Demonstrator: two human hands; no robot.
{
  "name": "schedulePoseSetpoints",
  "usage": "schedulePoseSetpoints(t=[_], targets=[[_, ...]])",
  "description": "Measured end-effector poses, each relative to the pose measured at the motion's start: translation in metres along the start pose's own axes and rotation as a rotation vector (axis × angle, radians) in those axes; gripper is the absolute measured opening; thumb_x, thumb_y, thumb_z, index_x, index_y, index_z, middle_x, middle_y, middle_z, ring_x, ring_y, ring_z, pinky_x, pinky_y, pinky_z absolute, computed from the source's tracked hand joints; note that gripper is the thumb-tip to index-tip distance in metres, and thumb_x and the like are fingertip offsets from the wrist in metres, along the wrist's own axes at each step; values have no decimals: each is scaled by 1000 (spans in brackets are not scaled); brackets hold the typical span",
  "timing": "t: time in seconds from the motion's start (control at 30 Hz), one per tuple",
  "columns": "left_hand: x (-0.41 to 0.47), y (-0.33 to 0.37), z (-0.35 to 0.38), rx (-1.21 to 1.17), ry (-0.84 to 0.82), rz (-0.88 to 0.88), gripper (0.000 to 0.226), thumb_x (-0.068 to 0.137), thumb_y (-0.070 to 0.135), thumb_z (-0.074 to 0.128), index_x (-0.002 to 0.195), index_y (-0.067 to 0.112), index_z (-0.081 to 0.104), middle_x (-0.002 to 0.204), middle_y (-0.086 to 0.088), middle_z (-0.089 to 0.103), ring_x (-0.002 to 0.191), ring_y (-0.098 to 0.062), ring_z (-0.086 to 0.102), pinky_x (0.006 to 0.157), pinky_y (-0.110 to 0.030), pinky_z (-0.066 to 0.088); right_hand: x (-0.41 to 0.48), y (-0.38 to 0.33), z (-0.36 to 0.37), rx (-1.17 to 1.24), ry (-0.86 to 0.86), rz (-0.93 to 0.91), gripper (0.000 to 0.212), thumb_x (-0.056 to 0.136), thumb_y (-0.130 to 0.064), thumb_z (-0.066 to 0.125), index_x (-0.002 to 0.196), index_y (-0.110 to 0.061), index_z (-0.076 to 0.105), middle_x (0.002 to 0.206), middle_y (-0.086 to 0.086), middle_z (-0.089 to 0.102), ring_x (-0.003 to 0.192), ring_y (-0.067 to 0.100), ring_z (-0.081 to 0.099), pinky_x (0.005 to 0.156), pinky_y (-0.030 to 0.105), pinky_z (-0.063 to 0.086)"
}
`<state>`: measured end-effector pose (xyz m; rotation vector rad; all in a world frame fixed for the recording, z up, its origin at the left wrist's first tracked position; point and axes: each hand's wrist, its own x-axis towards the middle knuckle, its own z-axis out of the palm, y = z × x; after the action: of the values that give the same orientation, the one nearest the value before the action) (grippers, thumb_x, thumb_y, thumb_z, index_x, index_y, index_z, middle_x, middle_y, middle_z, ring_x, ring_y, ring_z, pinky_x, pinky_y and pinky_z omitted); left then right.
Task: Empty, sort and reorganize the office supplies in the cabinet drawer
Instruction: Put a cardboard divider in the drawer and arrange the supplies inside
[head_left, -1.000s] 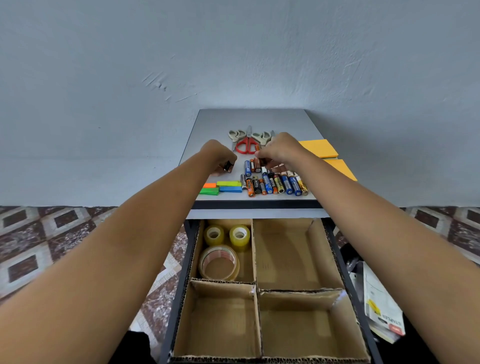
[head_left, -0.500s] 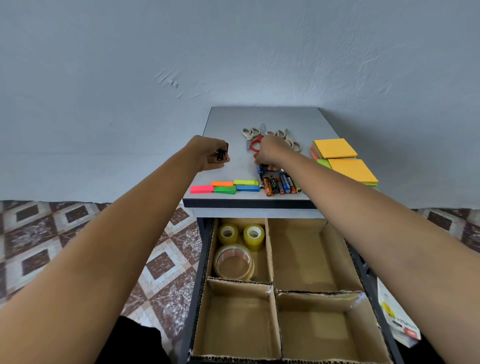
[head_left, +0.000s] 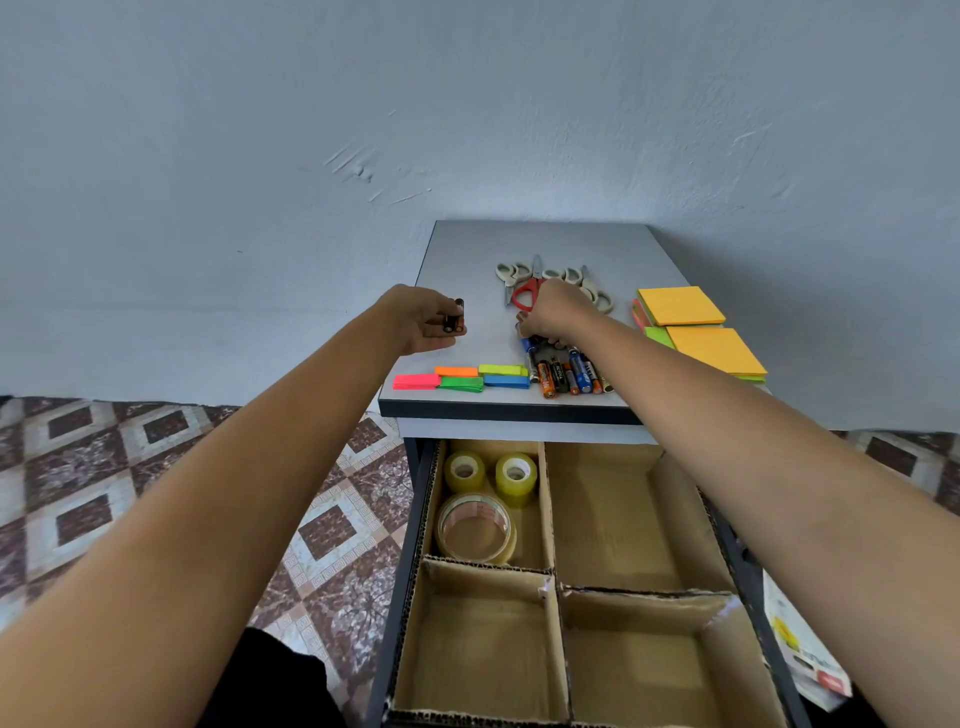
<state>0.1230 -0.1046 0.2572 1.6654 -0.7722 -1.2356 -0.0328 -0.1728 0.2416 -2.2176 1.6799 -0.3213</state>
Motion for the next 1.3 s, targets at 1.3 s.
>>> schedulePoseSetpoints(t=[1.3], targets=[[-116, -239, 64, 271, -180, -387, 13, 85, 2, 64, 80, 10, 55, 80, -8, 56, 69, -15, 52, 65, -29, 52, -266, 99, 120, 1030, -116, 290, 16, 86, -11, 65, 90, -26, 69, 81, -4, 68, 72, 6, 59, 59, 20, 50]])
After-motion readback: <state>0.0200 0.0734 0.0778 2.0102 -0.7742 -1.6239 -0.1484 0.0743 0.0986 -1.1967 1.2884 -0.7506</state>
